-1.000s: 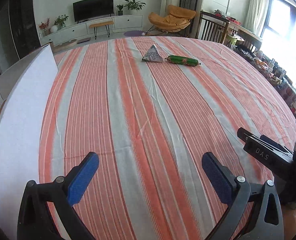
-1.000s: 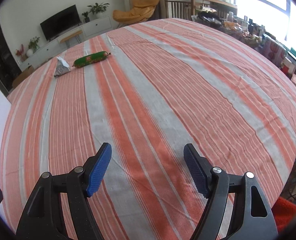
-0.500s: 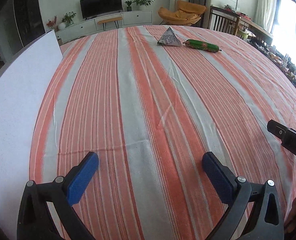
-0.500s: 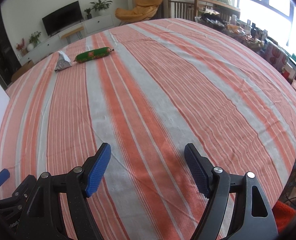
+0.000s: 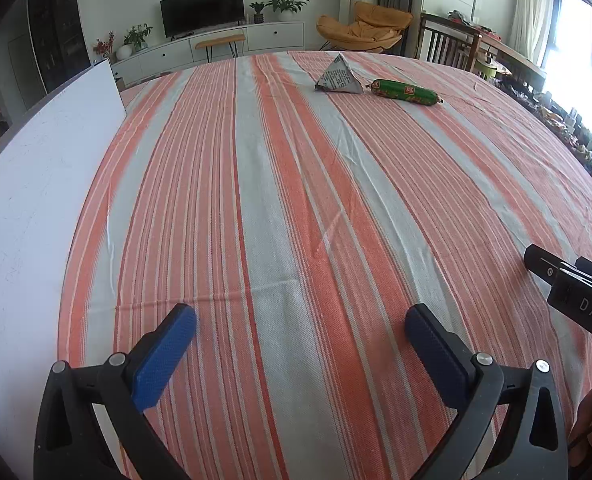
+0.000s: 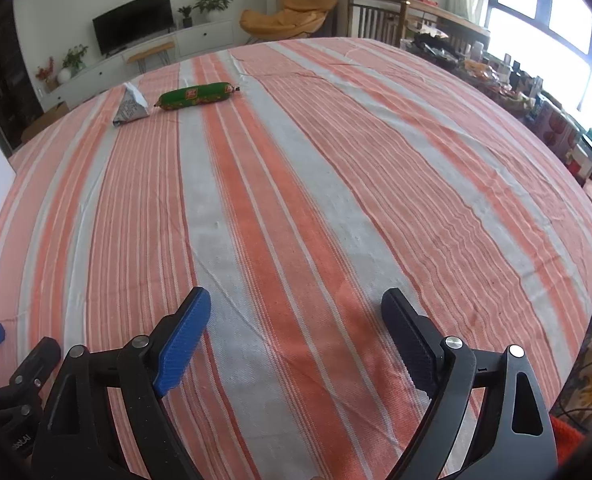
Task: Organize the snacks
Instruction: 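Withdraw both tools from the box back over the table, then grasp the white triangular packet with the left tool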
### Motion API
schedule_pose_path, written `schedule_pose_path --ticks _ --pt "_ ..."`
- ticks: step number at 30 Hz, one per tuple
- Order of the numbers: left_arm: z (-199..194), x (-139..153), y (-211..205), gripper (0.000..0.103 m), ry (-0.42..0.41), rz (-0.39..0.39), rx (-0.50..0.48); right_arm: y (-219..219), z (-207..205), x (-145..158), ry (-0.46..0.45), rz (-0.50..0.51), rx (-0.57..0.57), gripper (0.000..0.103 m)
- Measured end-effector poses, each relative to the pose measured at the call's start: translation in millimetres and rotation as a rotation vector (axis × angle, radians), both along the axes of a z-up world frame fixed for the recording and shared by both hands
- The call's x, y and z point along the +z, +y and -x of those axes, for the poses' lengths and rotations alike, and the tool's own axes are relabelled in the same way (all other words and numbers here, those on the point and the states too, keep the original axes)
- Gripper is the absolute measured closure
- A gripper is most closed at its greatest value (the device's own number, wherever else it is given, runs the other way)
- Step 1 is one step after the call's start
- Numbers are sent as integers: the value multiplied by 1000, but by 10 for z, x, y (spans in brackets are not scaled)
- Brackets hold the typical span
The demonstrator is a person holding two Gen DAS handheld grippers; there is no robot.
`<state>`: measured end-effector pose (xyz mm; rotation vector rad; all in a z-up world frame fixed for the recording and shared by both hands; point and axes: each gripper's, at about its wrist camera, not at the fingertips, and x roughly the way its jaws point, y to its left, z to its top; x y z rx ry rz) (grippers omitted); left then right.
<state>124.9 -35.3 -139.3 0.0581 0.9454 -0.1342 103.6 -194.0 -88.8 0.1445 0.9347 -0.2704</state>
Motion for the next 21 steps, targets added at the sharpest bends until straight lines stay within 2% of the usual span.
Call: schedule_pose_path --ticks 2,5,10,14,17,21 --pt "-19 7 -2 0 16 -2 -3 1 0 2 0 0 0 13" --pt "-108 63 2 0 82 15 -2 4 -1 -1 0 1 0 12" --pt "-348 392 -6 0 22 95 11 11 -1 6 1 1 2 10" --pt "-820 560 -110 1 15 105 -5 12 1 6 1 1 3 10" --pt "-1262 598 -216 1 2 81 -14 13 -1 6 1 0 4 10" --pt "-1864 570 -334 8 6 95 2 20 -3 2 2 1 6 9"
